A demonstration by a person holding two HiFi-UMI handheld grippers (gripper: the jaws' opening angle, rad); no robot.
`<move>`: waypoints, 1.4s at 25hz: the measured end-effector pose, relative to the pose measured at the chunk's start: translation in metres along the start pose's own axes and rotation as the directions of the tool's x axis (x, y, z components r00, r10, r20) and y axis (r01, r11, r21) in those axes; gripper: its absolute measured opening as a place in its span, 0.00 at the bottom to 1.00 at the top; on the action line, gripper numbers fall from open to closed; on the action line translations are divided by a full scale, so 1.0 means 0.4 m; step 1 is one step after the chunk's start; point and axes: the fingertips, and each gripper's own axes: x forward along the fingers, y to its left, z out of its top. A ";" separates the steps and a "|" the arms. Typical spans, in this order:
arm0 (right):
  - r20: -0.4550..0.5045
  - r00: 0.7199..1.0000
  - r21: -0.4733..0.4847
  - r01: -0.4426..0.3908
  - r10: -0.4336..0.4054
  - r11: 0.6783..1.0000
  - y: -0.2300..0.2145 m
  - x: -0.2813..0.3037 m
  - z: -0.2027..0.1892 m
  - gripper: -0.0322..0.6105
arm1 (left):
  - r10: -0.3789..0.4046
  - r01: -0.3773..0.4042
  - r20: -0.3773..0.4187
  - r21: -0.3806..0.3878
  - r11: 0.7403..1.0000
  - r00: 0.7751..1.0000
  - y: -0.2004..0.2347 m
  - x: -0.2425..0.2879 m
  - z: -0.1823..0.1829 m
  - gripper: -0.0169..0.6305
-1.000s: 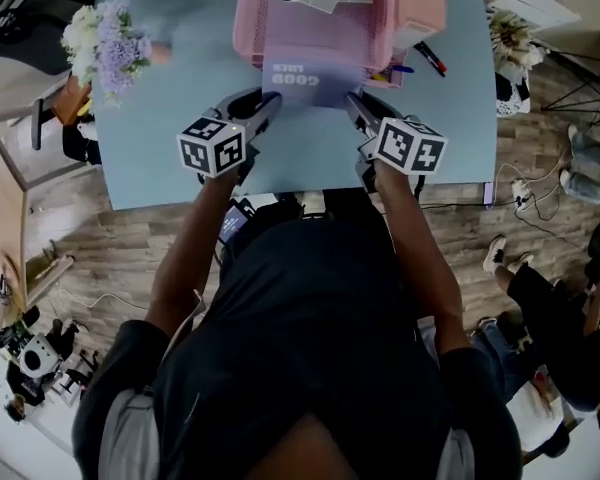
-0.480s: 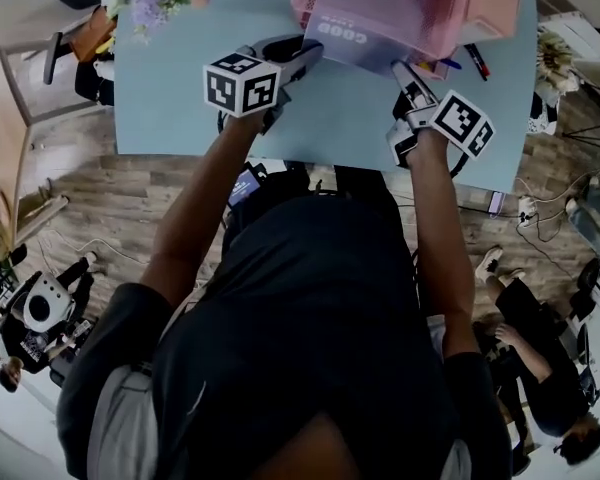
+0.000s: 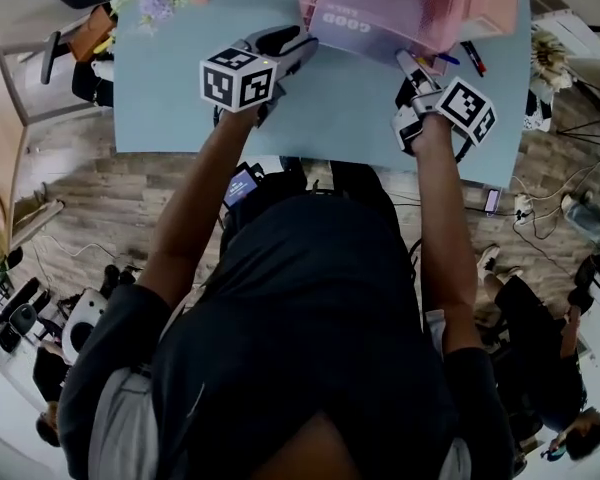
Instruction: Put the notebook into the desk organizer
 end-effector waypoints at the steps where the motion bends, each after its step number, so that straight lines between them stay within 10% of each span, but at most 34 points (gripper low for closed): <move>1: 0.008 1.000 -0.014 0.010 -0.010 1.000 0.001 -0.006 0.001 0.16 | 0.003 -0.003 0.000 0.001 1.000 1.000 0.002 -0.008 -0.002 0.33; 11: 0.102 0.990 -0.102 0.108 -0.098 0.989 0.013 -0.112 -0.016 0.32 | 0.029 -0.030 0.027 0.021 0.999 0.999 0.015 -0.111 -0.012 0.37; 22: 0.257 0.966 -0.285 0.047 0.029 0.958 0.203 -0.272 -0.039 0.31 | -0.023 0.009 0.140 0.099 0.995 0.990 -0.061 -0.297 0.055 0.37; 35: 0.365 0.912 -0.653 0.108 0.186 0.750 0.471 -0.472 -0.081 0.25 | -0.100 0.041 0.234 0.244 0.969 0.967 -0.204 -0.498 0.131 0.37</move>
